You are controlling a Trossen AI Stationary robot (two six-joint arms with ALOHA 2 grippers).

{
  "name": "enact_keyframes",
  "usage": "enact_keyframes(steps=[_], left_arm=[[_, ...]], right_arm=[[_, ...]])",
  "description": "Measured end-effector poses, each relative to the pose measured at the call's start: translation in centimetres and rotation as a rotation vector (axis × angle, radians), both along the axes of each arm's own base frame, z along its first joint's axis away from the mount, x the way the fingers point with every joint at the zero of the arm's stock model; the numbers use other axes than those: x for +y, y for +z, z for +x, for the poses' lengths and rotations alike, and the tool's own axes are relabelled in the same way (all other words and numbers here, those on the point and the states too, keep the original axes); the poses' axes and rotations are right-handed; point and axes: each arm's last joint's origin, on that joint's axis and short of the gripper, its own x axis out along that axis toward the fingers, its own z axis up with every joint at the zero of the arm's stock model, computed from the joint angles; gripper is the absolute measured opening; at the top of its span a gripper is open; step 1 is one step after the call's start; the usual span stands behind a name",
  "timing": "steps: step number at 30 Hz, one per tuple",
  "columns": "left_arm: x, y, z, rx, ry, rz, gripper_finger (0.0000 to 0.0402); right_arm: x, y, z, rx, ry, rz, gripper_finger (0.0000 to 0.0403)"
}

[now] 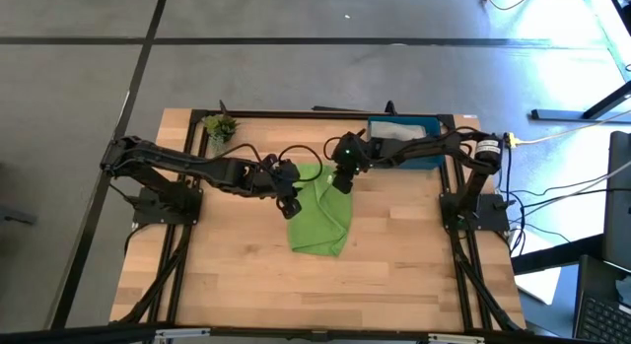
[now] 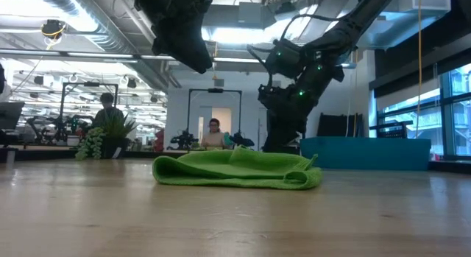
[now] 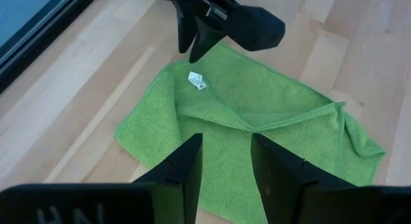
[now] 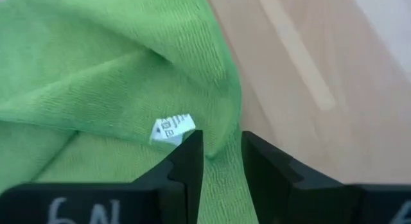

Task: Roll microfiber towels into tight, uniform cylinder then place into a basket
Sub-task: Fold the green microfiber cloth

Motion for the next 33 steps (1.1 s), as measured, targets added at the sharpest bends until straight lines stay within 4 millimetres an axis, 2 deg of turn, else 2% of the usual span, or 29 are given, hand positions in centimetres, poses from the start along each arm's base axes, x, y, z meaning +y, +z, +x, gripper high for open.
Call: enact_keyframes(steps=[7,12,15,20,24,28,33], left_arm=[[0.0,0.0,0.0,-0.001,-0.002,0.001,0.0118],[0.0,0.0,0.0,0.0,-0.002,0.001,0.0121],[0.0,0.0,0.0,0.0,-0.003,0.002,0.0121],[0.0,0.0,0.0,0.0,-0.003,0.002,0.0121],[0.0,0.0,0.0,0.0,-0.003,0.002,0.0121],[0.0,0.0,0.0,0.003,-0.007,0.006,0.0121],[0.1,0.0,0.0,0.006,-0.006,0.006,0.0121]], right_arm=[[-0.1,-1.7,0.3,0.038,0.024,0.006,0.0108],[-0.1,-1.9,0.3,0.042,0.058,-0.017,0.0106],[-0.1,-1.8,0.4,0.04,0.09,-0.04,0.0086],[-0.1,-1.6,0.7,0.011,0.111,-0.067,0.0017],[-0.2,-1.4,0.8,0.0,0.114,-0.075,0.0012],[-0.3,-0.8,1.1,0.006,0.128,-0.083,0.0007],[0.5,1.6,0.8,0.034,0.152,-0.076,0.0006]])
